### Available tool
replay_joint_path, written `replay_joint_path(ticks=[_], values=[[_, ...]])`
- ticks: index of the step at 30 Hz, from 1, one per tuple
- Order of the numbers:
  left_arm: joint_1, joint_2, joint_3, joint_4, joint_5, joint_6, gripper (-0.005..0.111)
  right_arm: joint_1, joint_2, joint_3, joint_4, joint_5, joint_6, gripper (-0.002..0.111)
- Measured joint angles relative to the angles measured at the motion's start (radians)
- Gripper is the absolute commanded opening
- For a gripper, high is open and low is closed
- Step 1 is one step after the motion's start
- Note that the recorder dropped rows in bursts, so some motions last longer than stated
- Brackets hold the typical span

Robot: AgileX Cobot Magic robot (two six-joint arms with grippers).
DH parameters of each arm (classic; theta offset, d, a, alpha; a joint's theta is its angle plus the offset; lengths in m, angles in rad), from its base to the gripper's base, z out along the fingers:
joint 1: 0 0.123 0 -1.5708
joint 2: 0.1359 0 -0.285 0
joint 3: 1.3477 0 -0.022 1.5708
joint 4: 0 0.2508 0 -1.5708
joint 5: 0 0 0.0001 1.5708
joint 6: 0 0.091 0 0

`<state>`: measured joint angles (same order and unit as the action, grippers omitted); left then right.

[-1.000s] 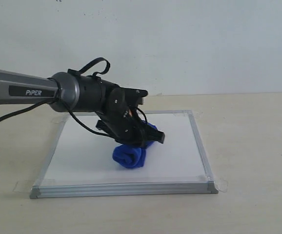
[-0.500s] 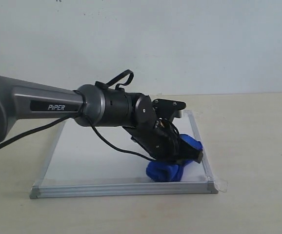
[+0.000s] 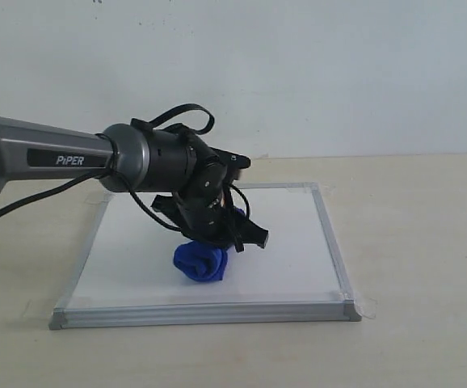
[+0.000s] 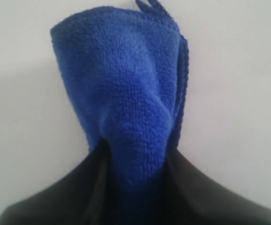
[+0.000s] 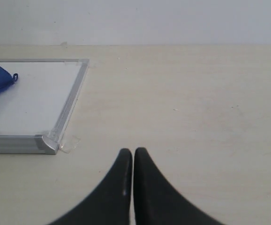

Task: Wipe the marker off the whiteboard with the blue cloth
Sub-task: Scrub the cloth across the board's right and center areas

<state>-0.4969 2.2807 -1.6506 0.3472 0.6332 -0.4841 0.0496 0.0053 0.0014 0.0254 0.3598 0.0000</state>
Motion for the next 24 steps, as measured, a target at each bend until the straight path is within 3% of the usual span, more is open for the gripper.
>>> replay_joint_path(ticks=[3,5,7,8,10,12,14,21,24], values=[[0.000,-0.002,0.000,-0.140,-0.038,0.140,0.004,0.000,0.000,0.000,0.000,0.000,0.000,0.001],[-0.002,-0.002,0.000,-0.338,-0.091,0.297,0.004,0.000,0.000,0.000,0.000,0.000,0.000,0.001],[-0.012,0.000,0.000,-0.588,-0.119,0.484,0.004,0.000,0.000,0.000,0.000,0.000,0.000,0.001],[-0.016,0.005,0.004,-0.797,-0.121,0.643,0.004,0.000,0.000,0.000,0.000,0.000,0.000,0.001],[-0.023,0.011,0.006,-1.007,-0.112,0.838,0.004,0.000,0.000,0.000,0.000,0.000,0.000,0.001],[-0.023,0.011,0.006,-1.035,-0.112,0.888,0.004,0.000,0.000,0.000,0.000,0.000,0.000,0.001],[-0.023,0.011,0.006,-0.943,-0.116,0.818,0.004,0.000,0.000,0.000,0.000,0.000,0.000,0.001],[-0.027,-0.002,0.003,-0.192,-0.075,0.192,0.004,0.000,0.000,0.000,0.000,0.000,0.000,0.001],[-0.027,-0.002,0.001,-0.086,-0.048,0.110,0.004,0.000,0.000,0.000,0.000,0.000,0.000,0.001]])
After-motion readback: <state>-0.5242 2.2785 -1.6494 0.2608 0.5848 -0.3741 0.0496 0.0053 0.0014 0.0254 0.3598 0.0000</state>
